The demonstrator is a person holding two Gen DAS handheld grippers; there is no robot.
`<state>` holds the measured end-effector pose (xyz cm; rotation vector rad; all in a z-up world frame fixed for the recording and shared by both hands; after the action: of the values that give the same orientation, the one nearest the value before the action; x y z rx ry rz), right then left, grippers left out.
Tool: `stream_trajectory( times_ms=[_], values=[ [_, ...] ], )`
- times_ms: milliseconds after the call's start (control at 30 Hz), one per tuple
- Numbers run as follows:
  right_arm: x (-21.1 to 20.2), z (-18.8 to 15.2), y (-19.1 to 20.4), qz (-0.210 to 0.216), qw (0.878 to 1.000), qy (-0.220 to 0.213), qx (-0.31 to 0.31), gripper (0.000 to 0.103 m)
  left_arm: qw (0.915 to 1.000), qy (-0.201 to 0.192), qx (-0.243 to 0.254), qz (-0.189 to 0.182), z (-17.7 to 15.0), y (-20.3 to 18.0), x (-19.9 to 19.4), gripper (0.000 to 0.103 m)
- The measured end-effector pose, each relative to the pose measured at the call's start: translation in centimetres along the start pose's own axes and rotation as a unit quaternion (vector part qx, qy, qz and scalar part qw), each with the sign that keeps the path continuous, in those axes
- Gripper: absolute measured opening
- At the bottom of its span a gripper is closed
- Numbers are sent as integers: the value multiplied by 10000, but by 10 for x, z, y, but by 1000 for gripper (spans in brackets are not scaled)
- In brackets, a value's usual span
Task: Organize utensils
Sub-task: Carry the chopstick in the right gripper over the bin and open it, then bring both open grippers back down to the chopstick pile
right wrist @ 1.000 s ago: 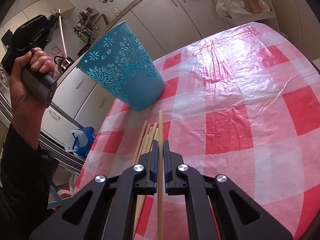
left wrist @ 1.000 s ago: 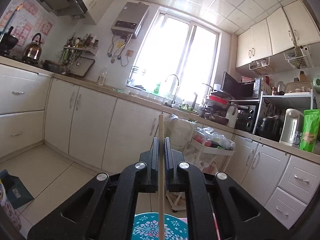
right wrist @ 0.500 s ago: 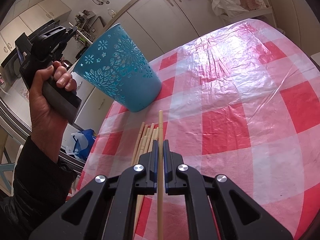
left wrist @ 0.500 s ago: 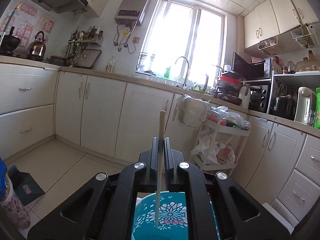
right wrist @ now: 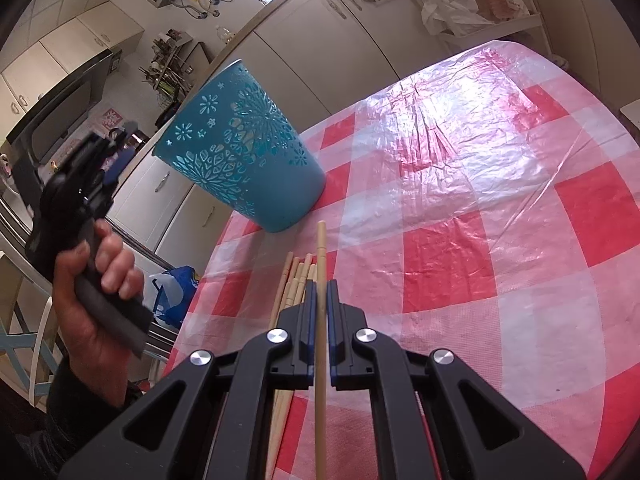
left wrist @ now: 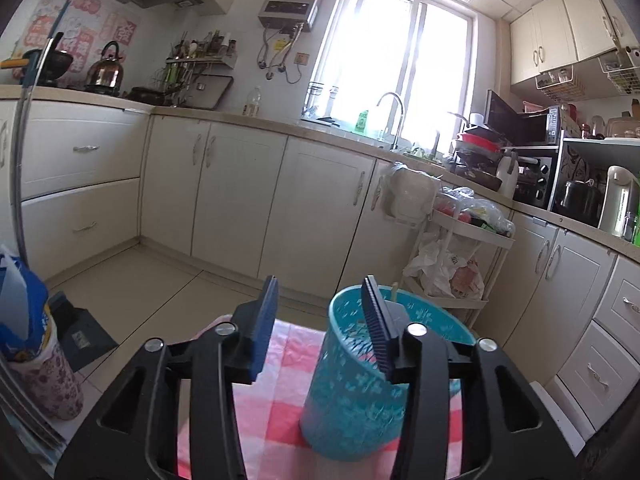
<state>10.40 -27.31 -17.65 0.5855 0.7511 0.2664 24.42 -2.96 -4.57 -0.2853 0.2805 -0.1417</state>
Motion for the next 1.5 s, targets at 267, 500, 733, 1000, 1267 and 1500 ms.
stream_trajectory(
  times_ms=[267,500,733,1000,1267,1500],
  values=[
    [-30,46,42,623,9955,-714,-52,6,9968,760,-217,132,-80,32,-21,50],
    [-35,119,94,1048,9847,-1335,-385,6,9948,770,-664,-1,-89,46,-24,56],
    [0,194,144,855,9734,-2025,-652,6,9886,780,-1290,-64,-89,71,-23,59],
    [66,228,150,-107,9773,-1971,-768,6,9861,699,-1501,-128,-91,79,-24,60],
    [86,221,144,-456,9804,-1615,-1027,9,9853,725,-1537,-170,-91,79,-22,63],
    [51,199,141,-280,9795,-1647,-1130,23,9845,800,-1556,-152,-92,79,-19,66]
  ],
)
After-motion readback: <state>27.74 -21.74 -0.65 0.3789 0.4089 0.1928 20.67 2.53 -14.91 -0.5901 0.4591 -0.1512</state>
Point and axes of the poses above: each gripper's, at about its wrist camera, not at the fingertips, and x roughly the way its jaws point, y to its left, z to its top, the point moved 2 cm from there along x, roughly the way its jaws point, and after that the axes turned 3 degrees about -x, right-handed, at the moved point
